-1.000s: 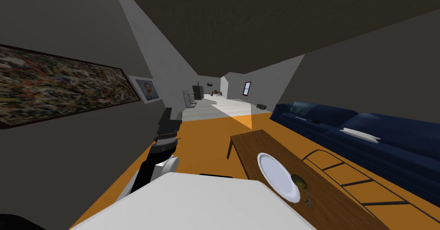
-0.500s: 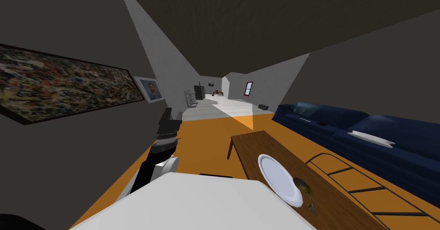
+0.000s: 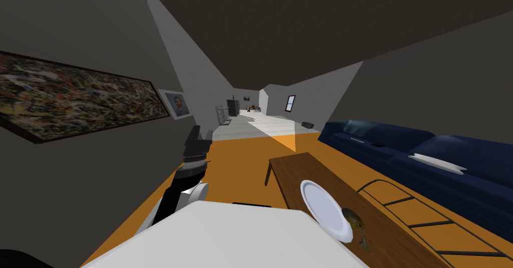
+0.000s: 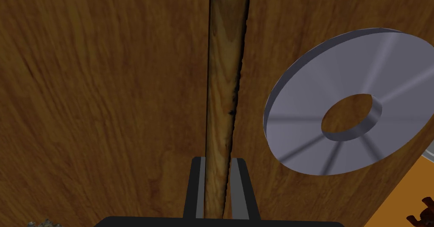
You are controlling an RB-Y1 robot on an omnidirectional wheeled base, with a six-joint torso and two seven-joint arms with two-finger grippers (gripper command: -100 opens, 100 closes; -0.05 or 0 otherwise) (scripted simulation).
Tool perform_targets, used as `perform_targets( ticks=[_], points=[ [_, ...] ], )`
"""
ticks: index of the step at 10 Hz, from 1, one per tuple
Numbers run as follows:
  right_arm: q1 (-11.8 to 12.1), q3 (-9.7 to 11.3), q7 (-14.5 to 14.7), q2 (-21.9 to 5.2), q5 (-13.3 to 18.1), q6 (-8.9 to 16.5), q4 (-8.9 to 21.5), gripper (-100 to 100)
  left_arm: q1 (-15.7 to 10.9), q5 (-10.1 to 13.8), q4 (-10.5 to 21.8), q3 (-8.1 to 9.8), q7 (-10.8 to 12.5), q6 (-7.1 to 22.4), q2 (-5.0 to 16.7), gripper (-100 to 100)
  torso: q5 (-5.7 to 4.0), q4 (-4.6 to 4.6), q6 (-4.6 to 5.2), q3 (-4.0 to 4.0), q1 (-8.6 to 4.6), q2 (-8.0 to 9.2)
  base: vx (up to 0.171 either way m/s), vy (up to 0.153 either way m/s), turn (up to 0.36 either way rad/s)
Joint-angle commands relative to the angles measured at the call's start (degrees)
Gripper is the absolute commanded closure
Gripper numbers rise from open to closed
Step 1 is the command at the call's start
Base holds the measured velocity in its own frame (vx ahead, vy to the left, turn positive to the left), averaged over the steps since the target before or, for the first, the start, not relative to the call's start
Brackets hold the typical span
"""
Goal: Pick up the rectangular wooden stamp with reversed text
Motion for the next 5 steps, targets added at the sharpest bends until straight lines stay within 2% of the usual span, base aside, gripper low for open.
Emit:
perform_targets(
  ticks=[1, 3, 4, 5],
  points=[
    [0.00, 0.00, 0.00, 0.00, 0.00, 0.00, 0.00, 100, 0.00, 0.00, 0.00, 0.00, 0.00, 0.00, 0.00, 0, 0.00, 0.00, 0.00, 0.00, 0.00, 0.00, 0.000, 0.000, 0.000],
    [0.00, 0.00, 0.01, 0.00, 0.00, -0.01, 0.00, 100, 0.00, 0.00, 0.00, 0.00, 0.00, 0.00, 0.00, 0, -0.03, 0.00, 0.00, 0.00, -0.10, -0.01, 0.000, 0.000, 0.000],
    [0.00, 0.00, 0.01, 0.00, 0.00, -0.01, 0.00, 0, 0.00, 0.00, 0.00, 0.00, 0.00, 0.00, 0.00, 0, -0.03, 0.00, 0.00, 0.00, -0.11, -0.01, 0.000, 0.000, 0.000],
    [0.38, 0.04, -0.12, -1.74, -0.37, -0.52, -0.95, 100, 0.00, 0.00, 0.00, 0.00, 0.00, 0.00, 0.00, 0, -0.03, 0.00, 0.00, 0.00, -0.11, -0.01, 0.004, 0.025, -0.059]
  ],
)
